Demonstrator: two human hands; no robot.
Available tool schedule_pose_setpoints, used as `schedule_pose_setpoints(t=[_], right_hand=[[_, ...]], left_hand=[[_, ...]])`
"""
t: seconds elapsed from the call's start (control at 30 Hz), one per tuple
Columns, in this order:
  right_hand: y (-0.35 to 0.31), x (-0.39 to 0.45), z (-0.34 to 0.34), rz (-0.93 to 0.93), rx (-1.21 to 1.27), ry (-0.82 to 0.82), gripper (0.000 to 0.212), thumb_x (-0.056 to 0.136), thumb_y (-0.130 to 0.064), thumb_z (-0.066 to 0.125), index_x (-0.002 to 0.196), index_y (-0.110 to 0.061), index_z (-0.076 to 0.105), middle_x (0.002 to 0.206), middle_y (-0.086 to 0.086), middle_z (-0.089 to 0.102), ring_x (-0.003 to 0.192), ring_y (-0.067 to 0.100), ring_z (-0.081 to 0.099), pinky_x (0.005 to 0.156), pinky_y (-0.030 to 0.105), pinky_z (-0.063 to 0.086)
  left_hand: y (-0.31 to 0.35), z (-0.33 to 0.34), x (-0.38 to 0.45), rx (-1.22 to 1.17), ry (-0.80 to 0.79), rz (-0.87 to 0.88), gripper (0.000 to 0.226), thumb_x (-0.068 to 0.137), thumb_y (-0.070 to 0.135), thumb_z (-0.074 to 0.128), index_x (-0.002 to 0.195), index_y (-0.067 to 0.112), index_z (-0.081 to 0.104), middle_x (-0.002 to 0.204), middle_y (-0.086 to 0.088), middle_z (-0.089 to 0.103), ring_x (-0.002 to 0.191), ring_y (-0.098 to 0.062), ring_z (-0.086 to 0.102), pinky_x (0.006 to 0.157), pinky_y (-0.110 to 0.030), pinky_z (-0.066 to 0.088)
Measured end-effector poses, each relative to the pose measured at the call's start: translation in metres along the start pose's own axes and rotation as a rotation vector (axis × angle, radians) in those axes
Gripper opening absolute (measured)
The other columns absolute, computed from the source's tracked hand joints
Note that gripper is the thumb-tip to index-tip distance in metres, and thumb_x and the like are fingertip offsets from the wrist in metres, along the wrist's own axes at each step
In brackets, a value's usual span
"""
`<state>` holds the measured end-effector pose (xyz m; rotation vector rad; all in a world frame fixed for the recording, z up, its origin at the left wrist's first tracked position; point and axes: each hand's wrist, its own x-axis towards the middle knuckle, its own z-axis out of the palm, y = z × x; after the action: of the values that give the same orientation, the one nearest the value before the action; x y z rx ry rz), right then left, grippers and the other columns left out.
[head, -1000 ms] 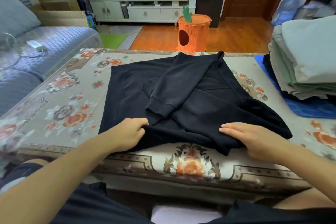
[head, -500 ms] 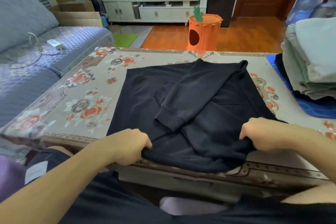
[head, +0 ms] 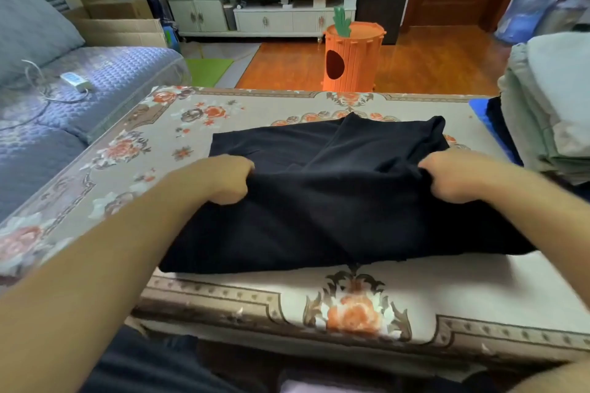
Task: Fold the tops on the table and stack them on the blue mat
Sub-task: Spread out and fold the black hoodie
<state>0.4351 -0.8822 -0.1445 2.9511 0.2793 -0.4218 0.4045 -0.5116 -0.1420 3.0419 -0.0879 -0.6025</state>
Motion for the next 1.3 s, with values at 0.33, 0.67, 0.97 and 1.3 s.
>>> schedule_pose_setpoints(t=[0.33,0.67,0.97,1.3], right_hand=[[-0.011,0.032,0.091,0.142,0.127,0.226,0.035,0.091,-0.018,0.049,0.126,-0.019,0.054,0.126,0.006,0.045,0.115,0.029,0.038,0.095,0.037,0.041],[-0.005,0.027,0.068,0.308,0.17,0.124,0.032,0.087,-0.019,0.048,0.116,-0.016,0.061,0.109,0.006,0.058,0.112,0.028,0.047,0.086,0.041,0.045],[-0.005,0.031,0.089,0.256,0.218,0.269,0.031,0.084,-0.011,0.057,0.114,-0.018,0.057,0.117,0.008,0.052,0.107,0.03,0.043,0.087,0.04,0.045],[-0.02,-0.076,0.12,-0.202,0.267,0.58,0.062,0.079,-0.027,0.07,0.137,-0.015,0.056,0.137,0.007,0.052,0.127,0.027,0.049,0.112,0.047,0.038]], left_hand=[[0.073,0.098,0.02,-0.174,0.832,0.262,0.062,0.081,0.005,0.056,0.143,0.011,0.054,0.145,-0.019,0.047,0.134,-0.038,0.043,0.112,-0.051,0.036],[0.142,0.136,0.029,-0.197,0.425,0.345,0.061,0.105,0.058,0.011,0.161,0.036,0.017,0.17,0.001,0.007,0.157,-0.02,-0.004,0.127,-0.048,0.006],[0.103,0.142,-0.02,-0.336,0.532,0.437,0.05,0.097,0.058,0.052,0.133,0.023,0.054,0.15,0.006,0.039,0.144,-0.01,0.031,0.122,-0.033,0.027],[0.06,0.146,-0.029,0.282,0.326,0.432,0.089,0.082,0.024,0.071,0.159,0.02,0.027,0.163,-0.012,0.031,0.152,-0.038,0.024,0.107,-0.064,0.042]])
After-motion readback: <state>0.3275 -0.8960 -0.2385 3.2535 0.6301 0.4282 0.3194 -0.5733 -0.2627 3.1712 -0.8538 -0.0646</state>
